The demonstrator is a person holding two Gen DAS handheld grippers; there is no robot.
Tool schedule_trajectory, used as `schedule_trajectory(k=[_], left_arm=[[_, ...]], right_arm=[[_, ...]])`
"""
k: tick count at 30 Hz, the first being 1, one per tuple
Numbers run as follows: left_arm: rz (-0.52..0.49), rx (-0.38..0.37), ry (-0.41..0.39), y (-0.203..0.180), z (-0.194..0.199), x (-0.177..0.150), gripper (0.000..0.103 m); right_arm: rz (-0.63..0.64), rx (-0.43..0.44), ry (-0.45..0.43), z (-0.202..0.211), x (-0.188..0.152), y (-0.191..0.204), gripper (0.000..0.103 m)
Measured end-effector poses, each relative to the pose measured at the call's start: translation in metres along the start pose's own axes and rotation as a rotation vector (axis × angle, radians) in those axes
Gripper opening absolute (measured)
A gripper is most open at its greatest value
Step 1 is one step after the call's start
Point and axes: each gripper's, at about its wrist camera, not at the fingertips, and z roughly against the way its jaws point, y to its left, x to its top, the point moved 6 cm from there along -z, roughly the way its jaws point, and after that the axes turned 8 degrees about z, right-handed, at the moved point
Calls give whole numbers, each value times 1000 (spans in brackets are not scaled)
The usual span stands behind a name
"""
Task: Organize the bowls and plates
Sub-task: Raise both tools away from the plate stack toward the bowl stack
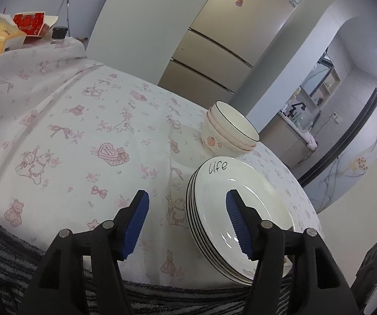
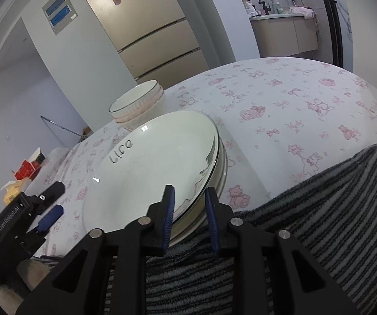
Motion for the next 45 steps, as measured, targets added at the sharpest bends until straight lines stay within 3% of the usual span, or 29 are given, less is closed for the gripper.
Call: schedule_trajectory(k=[9, 12, 16, 19, 22, 31, 33, 35, 38, 43, 45], left_arm=[[109, 29, 21, 20, -4, 3, 67], [97, 45, 50, 19, -10, -1, 67], [100, 39, 2, 19, -1, 2, 67], [27, 41, -63, 6, 13, 2, 67], [-66, 22, -151, -12, 34, 2, 67], [-262, 5, -307, -57, 89, 16, 67], [-296, -1, -349, -67, 105, 23, 75], [-328, -10, -398, -78, 123, 31, 87], [-383, -16, -490, -98, 149, 46, 87], [-421, -59, -612, -131, 190, 79, 91], [-421, -81, -664, -143, 205, 91, 103]], right_arm=[[2, -8, 7, -1, -1, 0, 21], [-5, 0, 9, -1, -1, -1, 22], [-9, 8, 12, -1, 1, -3, 22], [-9, 18, -16, 5, 8, -6, 23], [19, 8, -59, 17, 22, -8, 33], [166, -24, -232, 77, 72, -10, 33], [204, -30, -289, 93, 86, -6, 35], [236, -34, -353, 108, 103, 0, 42], [277, -14, -434, 128, 129, 18, 52], [339, 31, -596, 164, 172, 55, 82], [342, 2, -642, 174, 188, 65, 90]])
